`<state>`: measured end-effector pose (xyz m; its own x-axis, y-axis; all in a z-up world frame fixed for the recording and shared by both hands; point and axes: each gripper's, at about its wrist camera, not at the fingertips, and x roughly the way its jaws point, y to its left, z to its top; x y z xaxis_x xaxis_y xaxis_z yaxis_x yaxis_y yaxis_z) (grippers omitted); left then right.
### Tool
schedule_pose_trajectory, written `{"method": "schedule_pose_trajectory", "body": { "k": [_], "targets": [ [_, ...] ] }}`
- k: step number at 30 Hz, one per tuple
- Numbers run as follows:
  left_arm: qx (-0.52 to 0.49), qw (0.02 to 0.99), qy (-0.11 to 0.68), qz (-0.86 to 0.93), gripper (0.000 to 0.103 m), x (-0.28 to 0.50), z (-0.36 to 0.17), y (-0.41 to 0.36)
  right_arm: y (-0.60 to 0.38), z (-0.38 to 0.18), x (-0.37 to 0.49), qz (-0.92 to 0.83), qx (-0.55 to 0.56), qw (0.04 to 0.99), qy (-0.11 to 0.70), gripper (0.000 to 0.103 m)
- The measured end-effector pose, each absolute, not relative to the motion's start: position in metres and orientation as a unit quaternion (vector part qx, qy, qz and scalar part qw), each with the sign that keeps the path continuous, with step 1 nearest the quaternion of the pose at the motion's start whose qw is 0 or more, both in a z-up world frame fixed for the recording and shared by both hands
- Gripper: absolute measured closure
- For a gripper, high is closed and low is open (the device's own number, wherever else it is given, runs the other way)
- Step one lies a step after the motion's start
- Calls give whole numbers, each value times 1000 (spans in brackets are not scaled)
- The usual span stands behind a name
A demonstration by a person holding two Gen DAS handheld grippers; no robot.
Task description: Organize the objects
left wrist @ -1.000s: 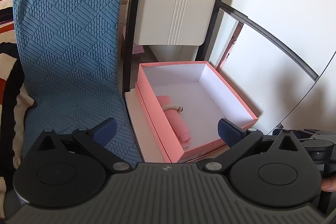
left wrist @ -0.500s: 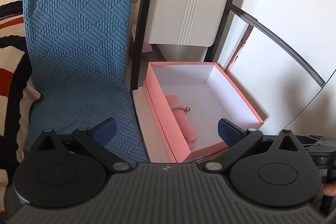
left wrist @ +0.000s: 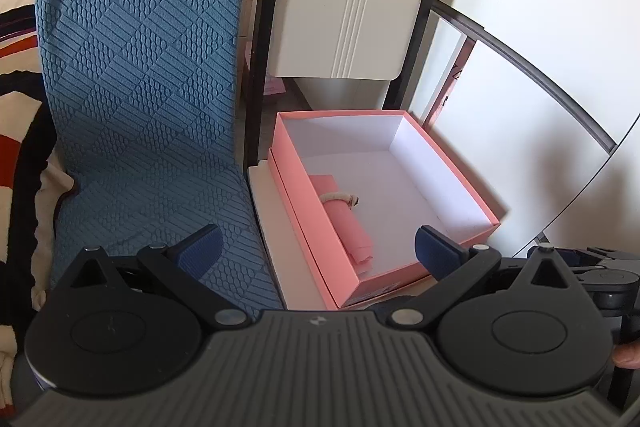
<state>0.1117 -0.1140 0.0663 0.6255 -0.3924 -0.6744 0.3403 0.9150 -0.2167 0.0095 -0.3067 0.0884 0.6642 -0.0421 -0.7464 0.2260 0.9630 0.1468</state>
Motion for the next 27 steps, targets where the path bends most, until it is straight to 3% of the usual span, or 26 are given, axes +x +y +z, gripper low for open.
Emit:
{"method": "schedule_pose_trajectory", "body": {
  "k": [27],
  "targets": [
    [-30,897,389,-207,0,112,65,-110,-301,90,8,-76,117,903,406,7]
  ]
}}
